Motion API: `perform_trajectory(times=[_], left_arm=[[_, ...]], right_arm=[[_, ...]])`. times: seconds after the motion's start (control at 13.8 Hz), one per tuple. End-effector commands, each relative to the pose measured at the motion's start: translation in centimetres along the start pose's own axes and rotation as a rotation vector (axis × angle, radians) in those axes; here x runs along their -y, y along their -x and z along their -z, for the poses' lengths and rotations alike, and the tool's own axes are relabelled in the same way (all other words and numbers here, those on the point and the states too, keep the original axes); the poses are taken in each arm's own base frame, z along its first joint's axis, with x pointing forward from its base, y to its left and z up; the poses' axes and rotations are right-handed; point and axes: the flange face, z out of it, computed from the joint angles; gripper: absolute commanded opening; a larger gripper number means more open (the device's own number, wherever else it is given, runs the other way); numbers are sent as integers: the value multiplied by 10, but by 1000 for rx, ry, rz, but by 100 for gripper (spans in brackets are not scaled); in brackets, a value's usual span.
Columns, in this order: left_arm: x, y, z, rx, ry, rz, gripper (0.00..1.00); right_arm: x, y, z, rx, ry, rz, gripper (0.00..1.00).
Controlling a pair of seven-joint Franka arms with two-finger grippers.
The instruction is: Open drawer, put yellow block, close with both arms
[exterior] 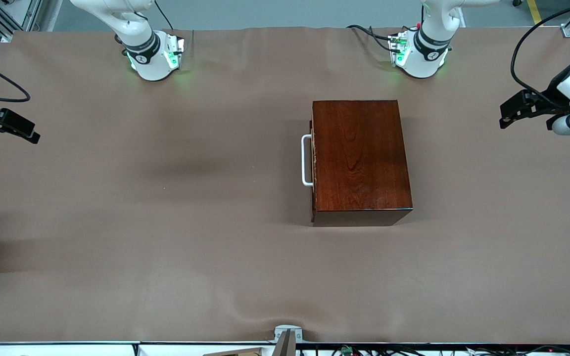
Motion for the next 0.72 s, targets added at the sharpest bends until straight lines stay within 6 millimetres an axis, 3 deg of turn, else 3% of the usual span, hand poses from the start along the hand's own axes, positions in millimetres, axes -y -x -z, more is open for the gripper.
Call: perform_trajectory(times=[0.0, 0.65], left_arm=[[3, -1, 2, 7, -15, 2, 100], [3, 2, -2, 20, -16, -17, 100]], right_arm=[[-2, 5, 6, -7, -6, -11, 100], [-3, 5, 6, -7, -6, -12, 100]])
